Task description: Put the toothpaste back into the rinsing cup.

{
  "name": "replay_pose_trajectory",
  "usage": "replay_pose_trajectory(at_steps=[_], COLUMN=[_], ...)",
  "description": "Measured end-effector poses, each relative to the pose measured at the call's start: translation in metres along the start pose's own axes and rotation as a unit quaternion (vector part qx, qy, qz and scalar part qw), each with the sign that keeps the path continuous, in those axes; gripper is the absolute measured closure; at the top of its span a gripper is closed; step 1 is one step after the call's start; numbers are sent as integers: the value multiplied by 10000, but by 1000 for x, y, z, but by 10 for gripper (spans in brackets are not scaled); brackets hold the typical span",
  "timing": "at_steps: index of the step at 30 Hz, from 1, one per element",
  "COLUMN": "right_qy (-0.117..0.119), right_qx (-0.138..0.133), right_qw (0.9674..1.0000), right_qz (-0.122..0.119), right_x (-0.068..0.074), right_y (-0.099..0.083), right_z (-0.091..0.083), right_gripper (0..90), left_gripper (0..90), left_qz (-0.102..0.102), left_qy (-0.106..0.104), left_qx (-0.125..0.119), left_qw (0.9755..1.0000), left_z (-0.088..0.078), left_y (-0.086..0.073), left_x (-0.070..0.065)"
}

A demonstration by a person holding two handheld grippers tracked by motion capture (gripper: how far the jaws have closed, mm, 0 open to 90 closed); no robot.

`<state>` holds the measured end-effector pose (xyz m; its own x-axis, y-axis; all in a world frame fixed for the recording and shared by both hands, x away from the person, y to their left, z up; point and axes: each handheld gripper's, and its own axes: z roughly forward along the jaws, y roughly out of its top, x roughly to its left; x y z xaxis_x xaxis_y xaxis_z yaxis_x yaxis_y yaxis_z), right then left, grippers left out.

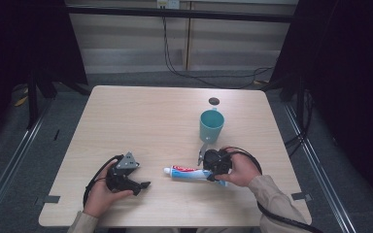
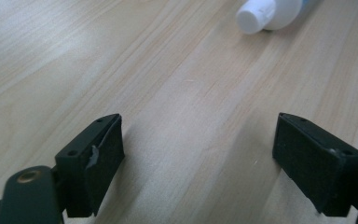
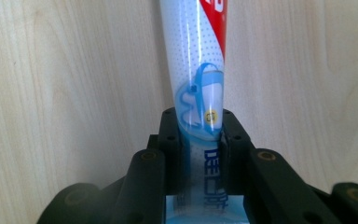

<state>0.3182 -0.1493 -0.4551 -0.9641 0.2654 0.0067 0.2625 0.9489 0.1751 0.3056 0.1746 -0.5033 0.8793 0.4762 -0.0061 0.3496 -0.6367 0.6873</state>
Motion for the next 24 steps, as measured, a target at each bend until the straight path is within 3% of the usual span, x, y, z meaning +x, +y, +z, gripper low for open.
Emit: replay_pose_trajectory(at_steps=[2,3,6,8,13,18,24], right_qy=[-34,-74,-189,-264,-291,-303,-325], right_qx=[-40,-41,-154,-29,52,89,124], right_qw=[10000,9999,9997,9996,9995,9995,9994], right_qz=[-58,59,18,22,50,12,-55], right_x=[-1,0,-1,1,1,0,1], right_y=[-1,-3,-4,-2,-1,4,7], right_z=[-1,-5,-9,-16,-21,-26,-30], right_gripper=[748,749,750,749,748,747,747], left_gripper=[162,163,189,214,215,216,217], left_qz=[97,176,290,455,878,1091,1196], left_qy=[71,51,21,-48,23,53,68], left_qx=[32,97,149,268,563,648,644], left_qw=[9999,9998,9995,9986,9945,9919,9907], left_z=[0,0,-1,-3,-6,-9,-8], left_y=[2,5,10,17,32,51,68], left_x=[-2,-5,-8,-14,-28,-30,-30])
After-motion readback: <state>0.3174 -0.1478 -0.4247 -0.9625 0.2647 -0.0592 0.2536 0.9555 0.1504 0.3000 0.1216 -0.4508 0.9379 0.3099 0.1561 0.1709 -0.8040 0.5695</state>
